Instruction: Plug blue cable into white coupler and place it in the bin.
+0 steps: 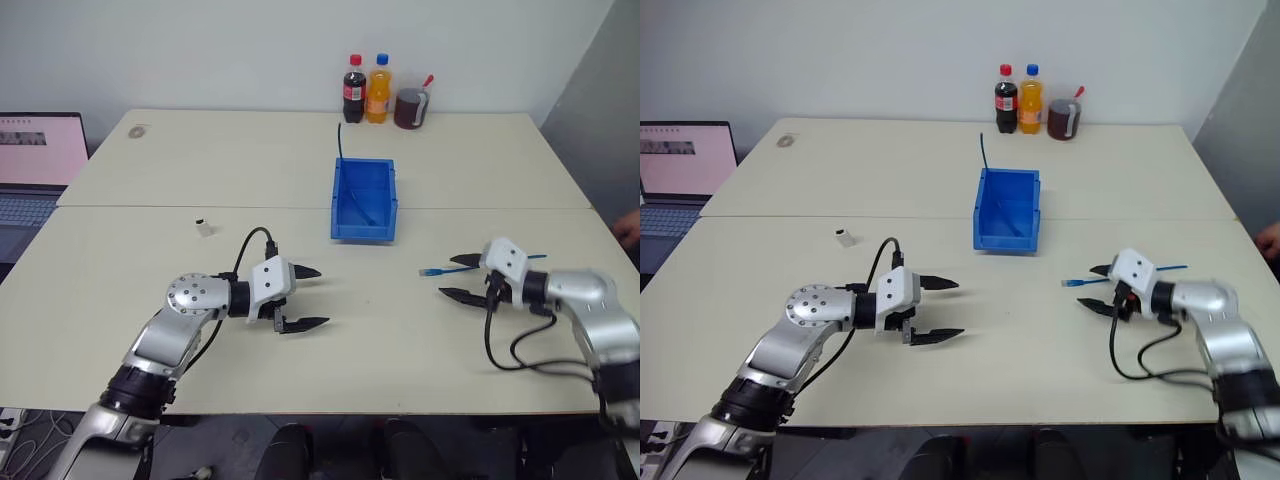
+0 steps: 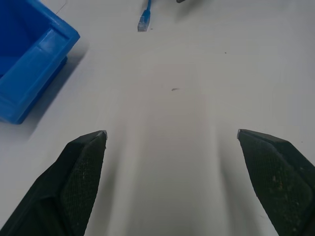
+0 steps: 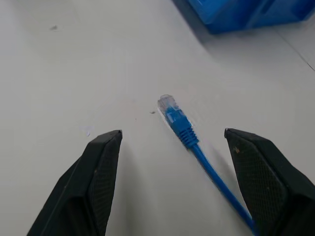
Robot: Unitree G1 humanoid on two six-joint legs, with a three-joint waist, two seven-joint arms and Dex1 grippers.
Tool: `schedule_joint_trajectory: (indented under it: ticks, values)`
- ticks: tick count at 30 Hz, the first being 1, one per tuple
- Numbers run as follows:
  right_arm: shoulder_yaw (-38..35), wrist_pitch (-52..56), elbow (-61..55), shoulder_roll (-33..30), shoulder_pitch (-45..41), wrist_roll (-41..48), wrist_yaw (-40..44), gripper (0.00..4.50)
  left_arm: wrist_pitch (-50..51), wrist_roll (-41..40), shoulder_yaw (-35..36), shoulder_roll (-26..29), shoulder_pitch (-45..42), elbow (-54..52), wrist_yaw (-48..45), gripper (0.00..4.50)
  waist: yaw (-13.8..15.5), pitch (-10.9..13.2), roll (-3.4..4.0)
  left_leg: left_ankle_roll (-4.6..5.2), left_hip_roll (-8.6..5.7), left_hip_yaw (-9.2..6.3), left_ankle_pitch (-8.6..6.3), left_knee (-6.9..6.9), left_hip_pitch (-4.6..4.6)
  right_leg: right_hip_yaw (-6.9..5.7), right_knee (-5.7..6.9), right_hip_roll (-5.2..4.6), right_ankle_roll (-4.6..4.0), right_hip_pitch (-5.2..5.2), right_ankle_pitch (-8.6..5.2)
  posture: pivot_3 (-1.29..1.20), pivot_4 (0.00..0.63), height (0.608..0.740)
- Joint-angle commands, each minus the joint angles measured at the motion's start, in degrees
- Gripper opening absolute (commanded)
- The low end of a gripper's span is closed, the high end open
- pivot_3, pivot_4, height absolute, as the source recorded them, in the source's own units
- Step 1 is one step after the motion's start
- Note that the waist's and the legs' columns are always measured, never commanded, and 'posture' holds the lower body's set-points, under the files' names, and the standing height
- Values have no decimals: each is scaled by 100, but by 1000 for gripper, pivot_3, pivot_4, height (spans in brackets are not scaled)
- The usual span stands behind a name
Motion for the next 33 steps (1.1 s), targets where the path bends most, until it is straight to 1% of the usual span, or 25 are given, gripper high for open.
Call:
schedule_joint_trajectory:
  ticks: [1, 4, 6, 10, 13, 14, 15, 18, 22, 26, 27, 28, 29, 33]
  values:
    - [373, -518, 1589, 76, -1012, -444, 710, 3553, -312, 59, -31, -150, -157, 30, -70, 4458, 7, 1, -2, 0, -1, 0, 0, 1, 0, 1, 0, -1, -3, 0, 2, 0, 150, 740]
    - [670, -917, 2768, 170, -1644, -886, 883, 3553, -331, 97, 1, -226, -89, -47, 43, 4458, 13, 1, -2, 0, -2, -2, 0, 0, -2, 0, -1, -5, -8, 0, 5, 0, 150, 740]
    - [815, -1043, 3237, 220, -1881, -1100, 1004, 3553, -331, 113, 47, -210, 49, -142, 133, 4458, 13, 2, -1, 0, -2, -2, 0, 0, -2, 0, 0, -7, -10, 0, 6, 0, 150, 740]
    - [964, -1267, 3802, 357, -2156, -1369, 1217, 3553, -312, 105, 126, -128, 333, -366, 267, 4458, 13, 2, -1, 0, 1, -2, -1, 0, 0, 3, 5, -17, -11, 0, 7, 0, 150, 740]
    - [970, -1358, 4065, 477, -2277, -1529, 1090, 3553, -327, 113, 192, -162, 414, -449, 444, 4458, 25, 1, -1, 0, 1, -6, -1, 3, 1, -1, 9, -18, -11, 2, 7, 0, 150, 740]
    - [933, -1366, 4140, 520, -2311, -1535, 1030, 3169, -339, 115, 209, -191, 420, -466, 507, 4500, 24, 1, -1, 0, 1, -8, 0, 6, 4, -3, 9, -18, -11, 6, 8, 0, 150, 740]
    - [906, -1356, 4209, 553, -2346, -1544, 997, 2998, -334, 112, 229, -243, 405, -480, 596, 4500, 21, 1, -1, 0, 0, -8, 0, 7, 10, -3, 10, -18, -10, 11, 8, 0, 150, 740]
    - [842, -1390, 4344, 600, -2403, -1594, 860, 2290, -342, 103, 294, -396, 330, -485, 825, 4500, 18, 1, -1, 0, 0, -7, 0, 9, 18, -1, 10, -17, -9, 20, 8, 0, 150, 740]
    - [753, -1414, 4430, 604, -2424, -1626, 749, 1330, -273, -7, 291, -436, 323, -578, 742, 4500, 1, 0, -1, 0, -1, -4, 0, 10, 39, 3, 10, -14, -8, 40, 10, 0, 150, 740]
    - [686, -1470, 4474, 585, -2400, -1641, 610, 405, -25, -225, 308, -461, 311, -682, 675, 4500, 3, 0, -1, 0, 0, -5, 0, 11, 41, 3, 10, -14, -8, 42, 10, 0, 150, 740]
    - [664, -1463, 4479, 587, -2388, -1622, 609, 320, 74, -304, 323, -450, 310, -733, 650, 4500, 3, 0, -1, 0, 0, -4, 0, 11, 41, 4, 10, -14, -8, 42, 10, 0, 150, 740]
    - [634, -1439, 4485, 595, -2377, -1591, 621, 86, 201, -392, 347, -445, 306, -793, 642, 4500, 3, 0, -1, 0, 0, -4, 0, 12, 41, 5, 10, -15, -7, 42, 11, 0, 150, 740]
    - [610, -1427, 4486, 605, -2369, -1567, 630, 22, 308, -461, 369, -439, 304, -846, 633, 4500, 4, 0, -2, 0, -1, -4, 0, 12, 41, 5, 10, -15, -7, 43, 11, 0, 150, 740]
    - [481, -1318, 4360, 798, -2359, -1404, 802, 22, 599, -639, 497, -278, 473, -1188, 624, 4500, -3, 0, -2, 0, 0, -4, 0, 13, 40, 5, 10, -15, -7, 43, 11, 0, 150, 740]
